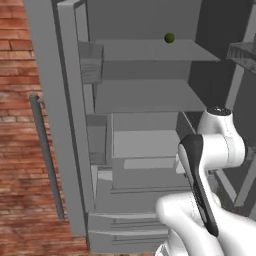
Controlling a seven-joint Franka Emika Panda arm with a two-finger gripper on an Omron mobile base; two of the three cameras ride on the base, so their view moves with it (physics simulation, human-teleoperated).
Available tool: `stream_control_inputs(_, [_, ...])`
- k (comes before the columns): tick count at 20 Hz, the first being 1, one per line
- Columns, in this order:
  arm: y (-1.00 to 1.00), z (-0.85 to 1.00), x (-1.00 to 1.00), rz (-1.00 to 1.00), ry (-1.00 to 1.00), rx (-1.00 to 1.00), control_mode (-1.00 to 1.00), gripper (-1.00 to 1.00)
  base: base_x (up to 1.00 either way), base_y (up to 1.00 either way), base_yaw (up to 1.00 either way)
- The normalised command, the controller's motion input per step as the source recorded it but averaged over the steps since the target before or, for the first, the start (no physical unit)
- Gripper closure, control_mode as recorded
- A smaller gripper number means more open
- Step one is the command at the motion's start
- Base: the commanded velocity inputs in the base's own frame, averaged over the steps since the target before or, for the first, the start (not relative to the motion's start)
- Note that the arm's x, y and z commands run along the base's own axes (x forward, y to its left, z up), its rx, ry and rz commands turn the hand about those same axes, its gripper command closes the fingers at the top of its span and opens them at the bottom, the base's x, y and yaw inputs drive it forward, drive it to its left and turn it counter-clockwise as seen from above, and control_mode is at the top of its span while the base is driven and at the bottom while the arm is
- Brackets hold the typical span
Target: Place the mushrooms inside the fridge drawer. Close the drawer after placing the vegetables.
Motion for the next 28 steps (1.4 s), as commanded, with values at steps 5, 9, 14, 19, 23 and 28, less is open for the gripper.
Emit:
stream_control_inputs(5, [0.00, 0.00, 0.00, 0.00, 0.00, 0.00, 1.00, -1.00, -0.64, 0.09, -0.32])
stream_control_inputs(9, [0.00, 0.00, 0.00, 0.00, 0.00, 0.00, 1.00, -1.00, -0.33, 0.01, -0.57])
stream_control_inputs(14, [0.00, 0.00, 0.00, 0.00, 0.00, 0.00, 1.00, -1.00, -0.09, -0.04, -0.63])
stream_control_inputs(19, [0.00, 0.00, 0.00, 0.00, 0.00, 0.00, 1.00, -1.00, -0.02, -0.31, -0.64])
stream_control_inputs(23, [0.00, 0.00, 0.00, 0.00, 0.00, 0.00, 1.00, -1.00, 0.03, -0.52, -0.55])
stream_control_inputs(28, [0.00, 0.00, 0.00, 0.00, 0.00, 0.00, 1.00, -1.00, 0.28, -0.84, -0.36])
